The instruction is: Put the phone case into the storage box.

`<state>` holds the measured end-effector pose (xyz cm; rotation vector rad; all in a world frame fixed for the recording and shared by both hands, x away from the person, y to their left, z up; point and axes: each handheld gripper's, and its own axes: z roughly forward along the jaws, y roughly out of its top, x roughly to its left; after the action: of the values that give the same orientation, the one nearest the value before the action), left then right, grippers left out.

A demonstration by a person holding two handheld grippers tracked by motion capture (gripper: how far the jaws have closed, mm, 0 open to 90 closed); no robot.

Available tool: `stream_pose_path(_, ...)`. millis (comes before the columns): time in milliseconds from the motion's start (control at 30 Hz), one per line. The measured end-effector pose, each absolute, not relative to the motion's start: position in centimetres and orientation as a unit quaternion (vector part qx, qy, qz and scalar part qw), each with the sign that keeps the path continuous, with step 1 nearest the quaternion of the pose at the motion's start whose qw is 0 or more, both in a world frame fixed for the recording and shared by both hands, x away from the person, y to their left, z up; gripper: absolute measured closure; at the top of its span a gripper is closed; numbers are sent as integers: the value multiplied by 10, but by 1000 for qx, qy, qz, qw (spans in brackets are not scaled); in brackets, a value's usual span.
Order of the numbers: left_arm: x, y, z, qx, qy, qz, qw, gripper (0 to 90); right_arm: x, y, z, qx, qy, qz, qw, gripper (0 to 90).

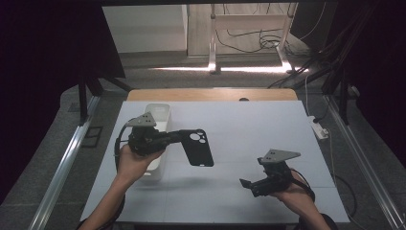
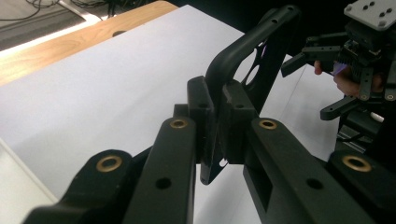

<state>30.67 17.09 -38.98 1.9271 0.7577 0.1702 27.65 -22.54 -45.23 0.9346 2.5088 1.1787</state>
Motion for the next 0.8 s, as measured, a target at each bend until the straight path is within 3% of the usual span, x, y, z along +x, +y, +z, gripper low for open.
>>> stream_pose_path(800,318,203,-369,797,329,90,499,839,273,-275,-459,379,826,393,139,0)
